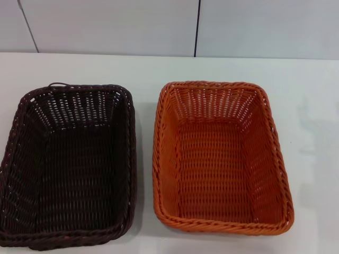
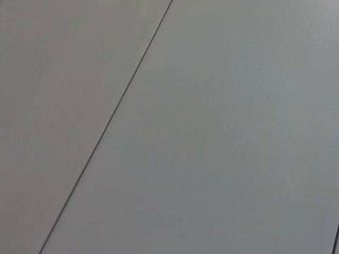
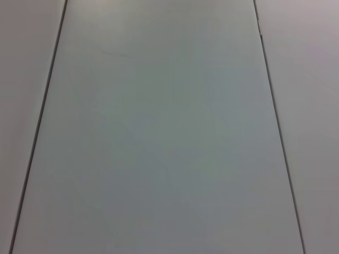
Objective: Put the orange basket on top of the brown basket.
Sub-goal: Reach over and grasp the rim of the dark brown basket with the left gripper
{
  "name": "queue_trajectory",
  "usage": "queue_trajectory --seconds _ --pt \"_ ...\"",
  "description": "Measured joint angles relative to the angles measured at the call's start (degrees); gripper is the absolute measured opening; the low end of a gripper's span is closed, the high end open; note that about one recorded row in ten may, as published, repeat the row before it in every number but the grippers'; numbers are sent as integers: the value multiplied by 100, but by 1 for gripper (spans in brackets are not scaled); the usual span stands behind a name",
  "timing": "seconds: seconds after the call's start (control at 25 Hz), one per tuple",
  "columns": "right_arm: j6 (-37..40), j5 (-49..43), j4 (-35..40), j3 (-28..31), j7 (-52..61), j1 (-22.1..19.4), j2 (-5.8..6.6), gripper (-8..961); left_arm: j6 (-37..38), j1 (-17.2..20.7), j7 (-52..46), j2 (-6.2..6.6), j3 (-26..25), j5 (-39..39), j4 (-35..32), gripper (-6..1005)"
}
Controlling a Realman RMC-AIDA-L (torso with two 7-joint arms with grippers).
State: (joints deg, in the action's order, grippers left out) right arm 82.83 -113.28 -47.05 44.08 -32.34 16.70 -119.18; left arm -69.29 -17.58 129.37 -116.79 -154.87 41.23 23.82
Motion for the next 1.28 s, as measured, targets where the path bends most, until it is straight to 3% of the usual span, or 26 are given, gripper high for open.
queue_trajectory --seconds 0.92,1.28 --pt "-22 92 209 26 322 228 -5 743 27 2 0 2 45 8 0 831" --pt "-22 173 214 -14 326 238 -9 743 117 66 -356 111 496 9 117 830"
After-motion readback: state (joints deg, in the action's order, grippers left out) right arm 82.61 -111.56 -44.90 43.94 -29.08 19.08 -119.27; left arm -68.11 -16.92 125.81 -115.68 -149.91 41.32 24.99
